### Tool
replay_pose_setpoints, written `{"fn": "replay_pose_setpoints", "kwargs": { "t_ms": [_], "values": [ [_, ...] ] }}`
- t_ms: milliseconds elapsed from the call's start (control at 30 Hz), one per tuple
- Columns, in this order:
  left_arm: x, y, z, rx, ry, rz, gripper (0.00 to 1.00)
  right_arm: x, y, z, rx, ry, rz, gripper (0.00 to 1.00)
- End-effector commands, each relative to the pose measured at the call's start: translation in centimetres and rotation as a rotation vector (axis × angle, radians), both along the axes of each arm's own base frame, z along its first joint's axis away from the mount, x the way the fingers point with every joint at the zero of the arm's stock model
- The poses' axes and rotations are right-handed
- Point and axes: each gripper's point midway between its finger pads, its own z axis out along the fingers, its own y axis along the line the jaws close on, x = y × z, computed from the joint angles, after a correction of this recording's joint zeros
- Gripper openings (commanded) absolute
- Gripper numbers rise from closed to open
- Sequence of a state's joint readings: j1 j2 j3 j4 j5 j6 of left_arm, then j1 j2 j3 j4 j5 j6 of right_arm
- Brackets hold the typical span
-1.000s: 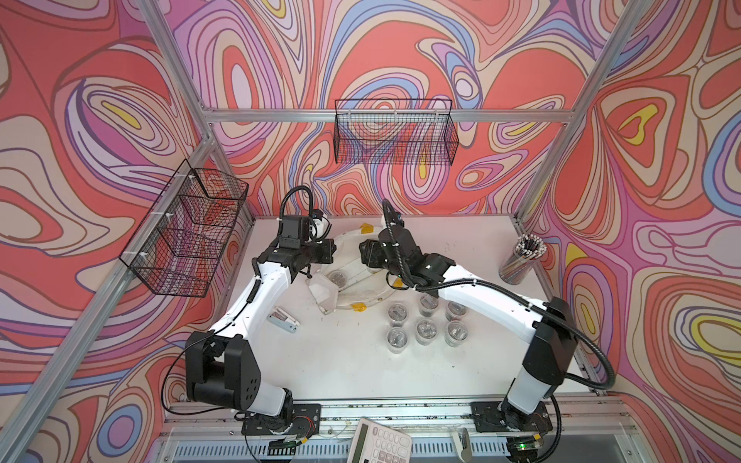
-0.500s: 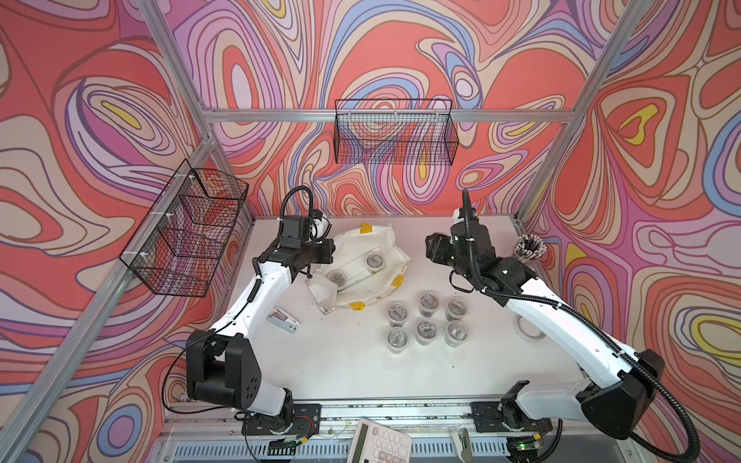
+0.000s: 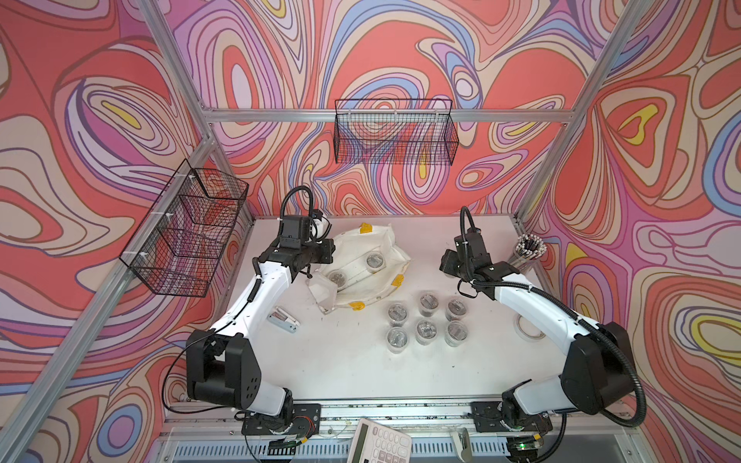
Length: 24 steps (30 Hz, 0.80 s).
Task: Take out the seed jars from the canvas bag
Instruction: Place the seed jar at the center of the board.
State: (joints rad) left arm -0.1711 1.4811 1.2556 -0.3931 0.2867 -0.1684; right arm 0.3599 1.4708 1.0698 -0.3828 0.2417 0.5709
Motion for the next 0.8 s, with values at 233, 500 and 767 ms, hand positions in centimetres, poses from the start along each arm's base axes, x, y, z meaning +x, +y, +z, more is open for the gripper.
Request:
{"fn": "replay_pose_setpoints", "kwargs": {
  "t_ms": [233,500,767],
  "values": [
    [0.1,-0.1,0.2,0.005,-0.010,-0.005,0.00,1.8,-1.3,-3.1,0.048,-0.036,-0.066,0.58],
    [0.0,0.0,0.2,0.010,-0.008,-0.002,0.00,1.8,-2.0,-6.2,0.128,-0.009,-0.096,0.58],
    [0.0,0.0,0.1,0.011,-0.007,-0.004,0.00,1.1,-2.3,-8.4,0.161,0.023,-0.123,0.58]
  ]
}}
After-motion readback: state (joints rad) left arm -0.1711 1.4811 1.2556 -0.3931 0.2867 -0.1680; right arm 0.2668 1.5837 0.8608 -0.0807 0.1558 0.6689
